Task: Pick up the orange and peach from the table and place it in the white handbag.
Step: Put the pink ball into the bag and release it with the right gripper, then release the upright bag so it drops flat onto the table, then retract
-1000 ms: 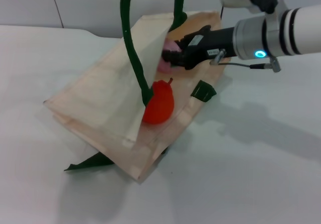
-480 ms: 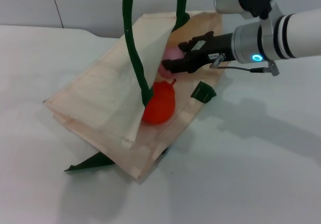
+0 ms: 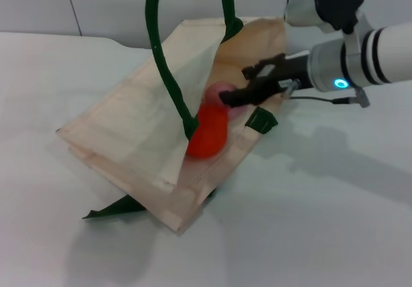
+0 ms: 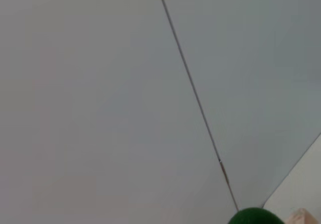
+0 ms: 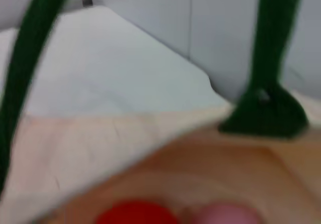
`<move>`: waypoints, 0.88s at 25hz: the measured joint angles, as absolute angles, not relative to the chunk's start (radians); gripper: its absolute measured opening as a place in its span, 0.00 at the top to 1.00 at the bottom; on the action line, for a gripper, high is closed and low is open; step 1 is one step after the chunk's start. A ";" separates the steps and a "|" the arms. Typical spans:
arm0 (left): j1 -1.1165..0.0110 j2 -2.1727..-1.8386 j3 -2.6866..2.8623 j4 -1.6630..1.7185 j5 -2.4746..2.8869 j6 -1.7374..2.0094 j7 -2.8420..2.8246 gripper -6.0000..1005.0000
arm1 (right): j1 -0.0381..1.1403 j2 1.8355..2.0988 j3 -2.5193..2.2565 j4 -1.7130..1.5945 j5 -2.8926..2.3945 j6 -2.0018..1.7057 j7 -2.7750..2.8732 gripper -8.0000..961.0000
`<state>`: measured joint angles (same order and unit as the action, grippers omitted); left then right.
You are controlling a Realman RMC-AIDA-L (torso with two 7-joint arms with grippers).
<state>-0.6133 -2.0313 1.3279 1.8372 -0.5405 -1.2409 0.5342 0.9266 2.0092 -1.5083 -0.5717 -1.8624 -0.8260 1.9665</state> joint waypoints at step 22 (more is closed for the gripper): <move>-0.497 -2.033 1.321 1.826 -0.613 -1.098 0.555 0.82 | 0.653 2.009 -1.214 -0.998 -2.340 -0.919 2.269 0.17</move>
<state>-0.4973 -2.0330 1.3205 1.8256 -0.6133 -1.0981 0.5552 0.6528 2.0091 -1.2138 -0.9984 -2.3395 -0.9187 2.2689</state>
